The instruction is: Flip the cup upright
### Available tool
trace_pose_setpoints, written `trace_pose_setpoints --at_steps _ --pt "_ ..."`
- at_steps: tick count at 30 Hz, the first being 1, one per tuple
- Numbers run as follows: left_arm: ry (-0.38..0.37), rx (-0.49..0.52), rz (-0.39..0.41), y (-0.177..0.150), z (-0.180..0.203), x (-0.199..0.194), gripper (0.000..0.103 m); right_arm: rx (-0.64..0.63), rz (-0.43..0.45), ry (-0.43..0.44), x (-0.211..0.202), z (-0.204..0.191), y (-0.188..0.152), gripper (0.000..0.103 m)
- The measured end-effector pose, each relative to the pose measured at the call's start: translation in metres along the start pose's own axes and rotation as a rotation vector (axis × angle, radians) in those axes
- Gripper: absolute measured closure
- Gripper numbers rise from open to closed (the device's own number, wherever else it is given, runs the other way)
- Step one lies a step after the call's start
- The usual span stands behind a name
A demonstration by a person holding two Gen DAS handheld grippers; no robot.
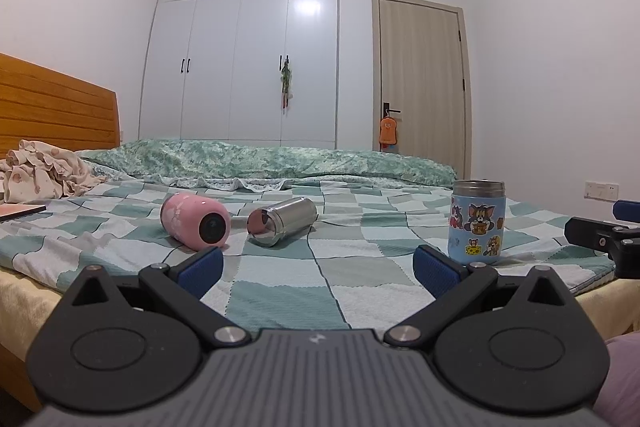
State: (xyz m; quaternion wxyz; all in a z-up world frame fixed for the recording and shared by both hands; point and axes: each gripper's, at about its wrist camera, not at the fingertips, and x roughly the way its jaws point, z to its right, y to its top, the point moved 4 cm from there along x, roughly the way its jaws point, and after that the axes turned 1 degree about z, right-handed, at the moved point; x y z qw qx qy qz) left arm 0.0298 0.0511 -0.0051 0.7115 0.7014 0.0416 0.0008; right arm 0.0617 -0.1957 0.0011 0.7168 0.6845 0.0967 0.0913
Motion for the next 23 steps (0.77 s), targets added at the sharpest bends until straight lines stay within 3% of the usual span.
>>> trace_pose_setpoints --at_steps 23 --pt "0.001 -0.012 0.005 0.0005 -0.0011 -0.0021 0.0 -0.003 -0.001 0.0 0.0004 -0.0002 -0.0007 0.0"
